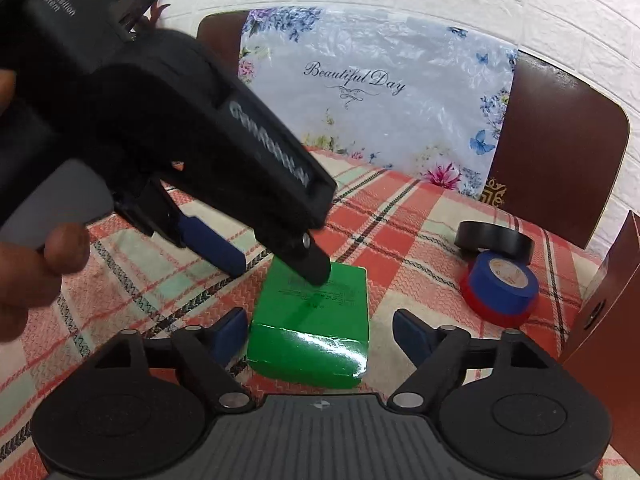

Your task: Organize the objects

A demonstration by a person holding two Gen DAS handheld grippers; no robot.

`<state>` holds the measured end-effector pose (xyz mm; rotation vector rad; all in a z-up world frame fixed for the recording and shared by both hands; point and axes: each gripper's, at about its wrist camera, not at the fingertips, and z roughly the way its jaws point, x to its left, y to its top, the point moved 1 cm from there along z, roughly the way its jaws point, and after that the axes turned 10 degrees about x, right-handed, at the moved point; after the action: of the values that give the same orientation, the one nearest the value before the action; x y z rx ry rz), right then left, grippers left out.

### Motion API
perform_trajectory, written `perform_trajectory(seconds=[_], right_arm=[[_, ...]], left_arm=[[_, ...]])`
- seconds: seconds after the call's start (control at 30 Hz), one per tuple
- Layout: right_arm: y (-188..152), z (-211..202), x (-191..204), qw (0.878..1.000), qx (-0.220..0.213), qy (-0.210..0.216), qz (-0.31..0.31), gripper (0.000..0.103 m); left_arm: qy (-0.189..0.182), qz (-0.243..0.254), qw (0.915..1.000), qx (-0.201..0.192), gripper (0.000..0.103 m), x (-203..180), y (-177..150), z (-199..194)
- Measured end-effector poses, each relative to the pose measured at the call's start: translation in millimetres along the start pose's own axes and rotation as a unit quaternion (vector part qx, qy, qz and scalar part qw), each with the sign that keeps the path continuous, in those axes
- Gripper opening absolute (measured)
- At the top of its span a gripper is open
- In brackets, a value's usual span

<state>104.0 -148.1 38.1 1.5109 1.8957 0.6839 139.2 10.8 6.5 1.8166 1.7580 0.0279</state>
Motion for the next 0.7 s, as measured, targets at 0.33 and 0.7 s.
perform_trajectory(seconds=[0.33, 0.7], right_arm=[[-7, -22, -11, 0.999, -0.025, 0.002, 0.037, 0.059], [-5, -95, -121, 0.966, -0.141, -0.188, 0.108, 0.06]], left_arm=[[-0.025, 0.06, 0.9975, -0.029, 0.042, -54, 11, -28], [-0.091, 0.25, 0.9611, -0.074, 0.042, -232, 35, -13]])
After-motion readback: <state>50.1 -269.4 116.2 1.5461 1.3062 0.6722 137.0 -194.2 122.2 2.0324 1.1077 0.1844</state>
